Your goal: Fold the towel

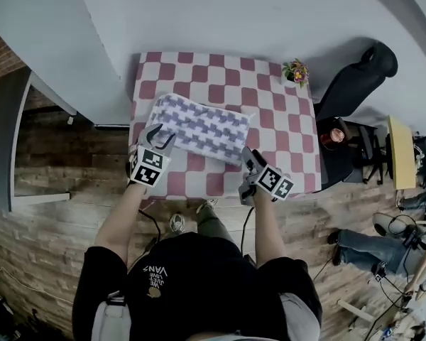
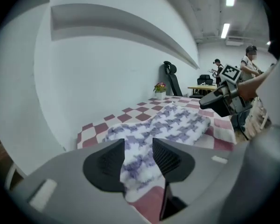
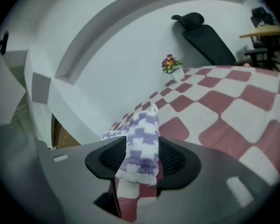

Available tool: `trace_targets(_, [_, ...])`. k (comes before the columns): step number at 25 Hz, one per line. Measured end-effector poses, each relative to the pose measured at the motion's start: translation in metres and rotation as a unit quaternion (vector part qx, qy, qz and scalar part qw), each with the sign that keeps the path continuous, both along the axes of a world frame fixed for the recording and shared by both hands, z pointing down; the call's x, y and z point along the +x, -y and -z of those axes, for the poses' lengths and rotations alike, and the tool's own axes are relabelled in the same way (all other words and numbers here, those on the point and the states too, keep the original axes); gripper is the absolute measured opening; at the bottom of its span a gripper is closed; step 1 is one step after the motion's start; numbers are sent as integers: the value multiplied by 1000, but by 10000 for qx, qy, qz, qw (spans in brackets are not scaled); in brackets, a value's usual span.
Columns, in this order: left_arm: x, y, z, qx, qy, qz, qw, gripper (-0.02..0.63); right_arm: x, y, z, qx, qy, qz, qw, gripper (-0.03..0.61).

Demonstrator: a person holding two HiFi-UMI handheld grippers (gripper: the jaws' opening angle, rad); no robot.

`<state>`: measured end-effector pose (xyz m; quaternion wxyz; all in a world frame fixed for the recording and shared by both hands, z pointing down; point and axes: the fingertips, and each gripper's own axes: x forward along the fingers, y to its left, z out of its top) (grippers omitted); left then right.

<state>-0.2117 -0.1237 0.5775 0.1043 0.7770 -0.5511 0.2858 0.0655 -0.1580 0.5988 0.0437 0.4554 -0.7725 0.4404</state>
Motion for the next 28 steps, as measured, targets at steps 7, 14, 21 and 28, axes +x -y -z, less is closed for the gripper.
trace_targets(7, [-3, 53, -27, -562, 752, -334, 9950, 161, 1, 14, -35, -810, 875, 9, 9929, 233])
trace_targets(14, [-39, 66, -62, -1170, 948, 217, 9884, 163, -29, 30, -54, -1532, 878, 627, 9823, 232])
trace_targets(21, [-34, 64, -48, -916, 723, 148, 9931, 163, -33, 25, -54, -1708, 924, 960, 9762, 68])
trace_targets(28, [45, 38, -38, -542, 750, -1547, 9836, 161, 21, 20, -12, -1357, 1110, 979, 9796, 57])
